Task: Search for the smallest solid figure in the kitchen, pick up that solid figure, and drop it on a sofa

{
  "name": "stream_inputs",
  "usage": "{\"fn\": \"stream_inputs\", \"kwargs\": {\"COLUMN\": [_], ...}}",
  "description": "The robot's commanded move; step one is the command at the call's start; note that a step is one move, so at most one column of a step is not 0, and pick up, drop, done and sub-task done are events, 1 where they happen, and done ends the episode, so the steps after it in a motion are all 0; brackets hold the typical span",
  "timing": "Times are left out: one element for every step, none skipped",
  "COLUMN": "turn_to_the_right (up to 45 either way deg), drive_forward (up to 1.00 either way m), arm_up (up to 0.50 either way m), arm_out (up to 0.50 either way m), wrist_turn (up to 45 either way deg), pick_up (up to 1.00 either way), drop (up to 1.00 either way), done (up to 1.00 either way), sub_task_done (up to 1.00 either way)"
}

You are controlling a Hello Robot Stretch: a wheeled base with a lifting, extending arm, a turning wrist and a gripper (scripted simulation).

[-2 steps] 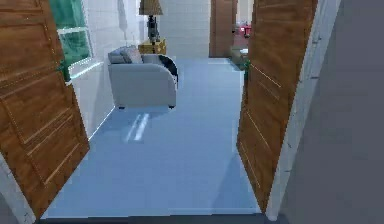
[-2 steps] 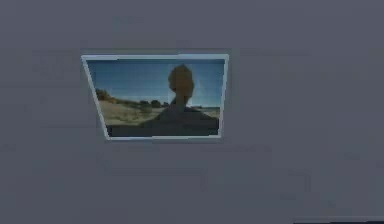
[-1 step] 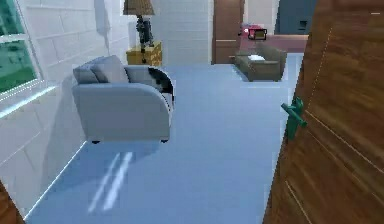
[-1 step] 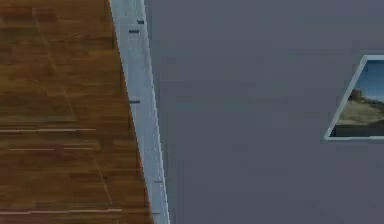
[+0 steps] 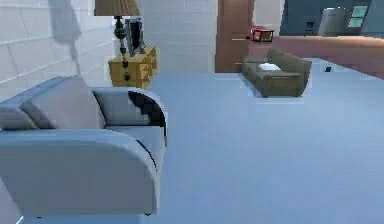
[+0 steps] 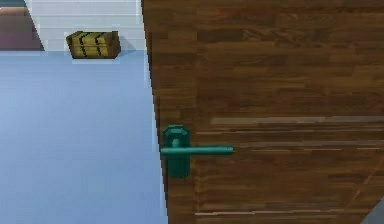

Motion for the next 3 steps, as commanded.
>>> {"fn": "stream_inputs", "kwargs": {"turn_to_the_right": [0.0, 36.0, 0.0], "drive_forward": [0.20, 0.00, 0.35], "arm_up": [0.00, 0.00, 0.00], "arm_out": [0.00, 0.00, 0.00], "wrist_turn": [0.0, 0.0, 0.0], "pick_up": [0.00, 0.00, 0.00], "drop": [0.00, 0.00, 0.00], "done": [0.00, 0.00, 0.00], "sub_task_done": [0.00, 0.00, 0.00]}}
